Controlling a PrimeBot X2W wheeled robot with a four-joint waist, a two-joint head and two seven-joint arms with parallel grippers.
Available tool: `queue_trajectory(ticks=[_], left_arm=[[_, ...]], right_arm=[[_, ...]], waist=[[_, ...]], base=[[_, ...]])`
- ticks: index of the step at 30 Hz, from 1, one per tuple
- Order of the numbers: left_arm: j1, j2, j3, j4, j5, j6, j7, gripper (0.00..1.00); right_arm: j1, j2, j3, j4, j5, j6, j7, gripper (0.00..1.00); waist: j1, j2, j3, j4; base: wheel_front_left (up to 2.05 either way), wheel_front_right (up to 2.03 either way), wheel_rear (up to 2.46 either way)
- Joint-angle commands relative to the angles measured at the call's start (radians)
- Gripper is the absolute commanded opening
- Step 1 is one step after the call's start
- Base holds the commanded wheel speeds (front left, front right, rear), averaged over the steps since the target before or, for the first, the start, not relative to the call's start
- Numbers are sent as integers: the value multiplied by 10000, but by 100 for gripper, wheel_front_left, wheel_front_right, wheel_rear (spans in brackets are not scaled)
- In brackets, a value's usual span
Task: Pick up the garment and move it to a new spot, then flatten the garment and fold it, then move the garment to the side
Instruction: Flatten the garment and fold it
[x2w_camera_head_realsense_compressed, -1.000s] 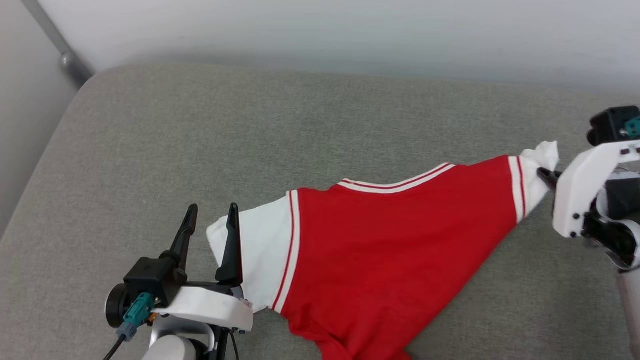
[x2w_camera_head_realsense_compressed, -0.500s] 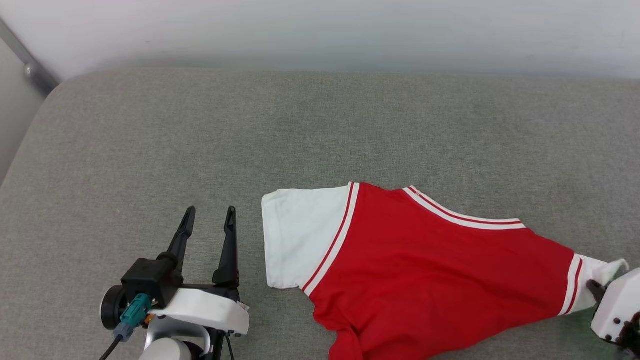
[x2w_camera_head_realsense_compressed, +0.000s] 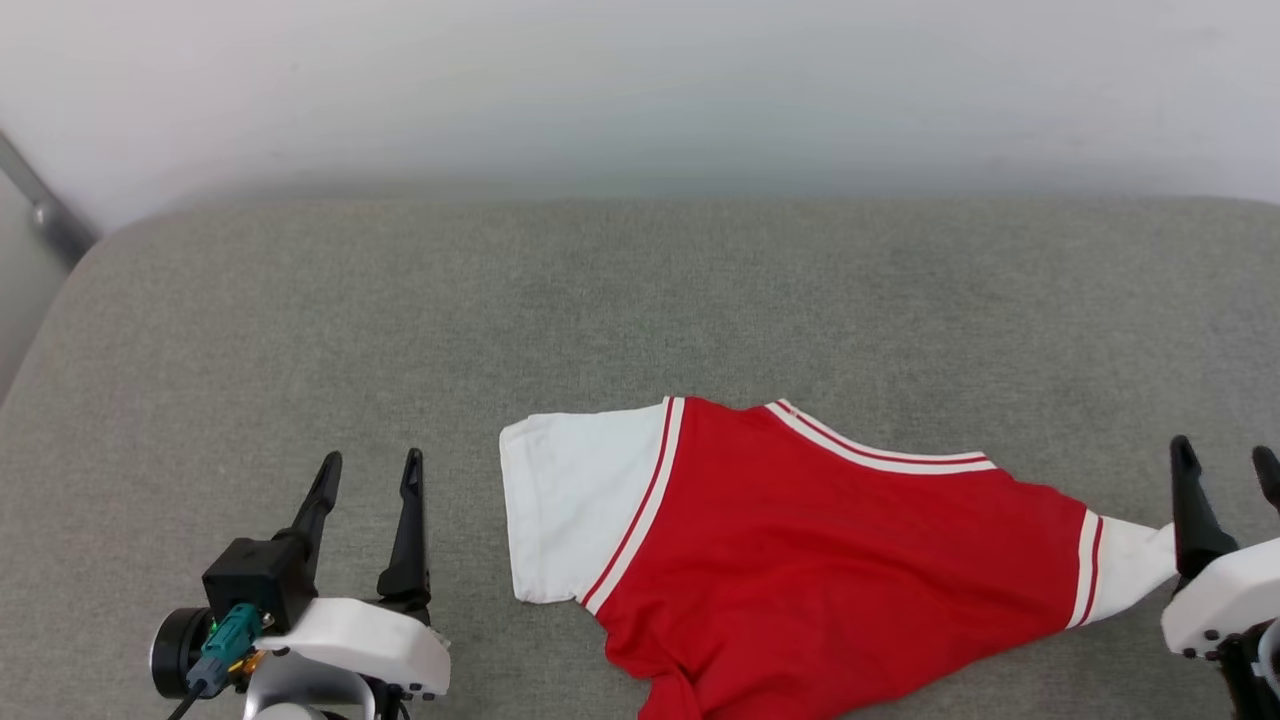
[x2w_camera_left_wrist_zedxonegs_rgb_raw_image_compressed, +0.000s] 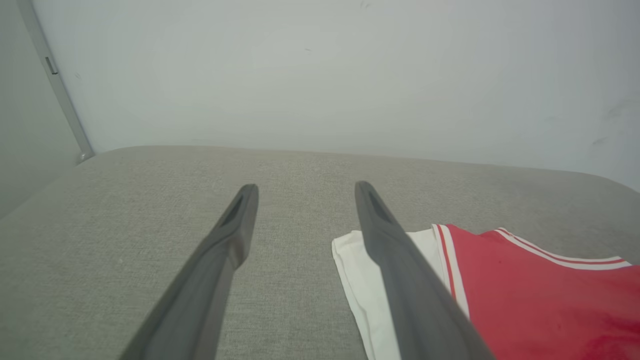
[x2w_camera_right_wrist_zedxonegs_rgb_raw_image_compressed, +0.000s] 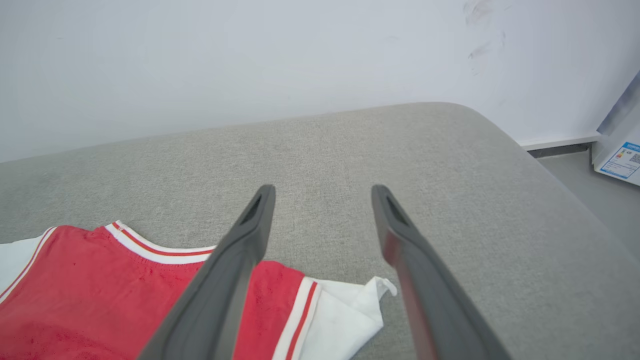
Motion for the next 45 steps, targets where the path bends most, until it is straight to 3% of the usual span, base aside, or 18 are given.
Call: queue_trajectory(ticks=[1,8,17,26,35,39,45], left_arm=[[160,33,32,-26,-34,41,29,100],[492,211,79,-11,-162,213,344,100],[559,476,57,238,-376,117,915,100],[-1521,969,-217,1174,-1058,-1142,2724,100],[-4257,1612,-1179,2461,-1502,-2676,6090,100],[-4874,1813,-1579,3061,-1717,-2949,7553,100],[-5104,1824,-1996,3967,-1930,-3014,9007,100]], right_arm=[[181,-44,169,-159,-94,-7,-228,100],[983,-25,1494,-1208,-291,-7,-1242,100],[1958,208,2177,-2246,-208,-7,-1416,100],[1669,404,2490,-2765,-216,-7,-1261,100],[940,468,2822,-2733,-148,-7,-1374,100],[704,480,2935,-2638,-130,-7,-1506,100],[490,513,2993,-2387,39,-7,-1599,100]], waist=[[0,0,-237,-69],[0,0,-713,-87],[0,0,-921,-233],[0,0,-84,-712],[0,0,1158,-1354],[0,0,1544,-1600],[0,0,1870,-1819]], base=[[0,0,0],[0,0,0],[0,0,0],[0,0,0],[0,0,0],[0,0,0],[0,0,0]])
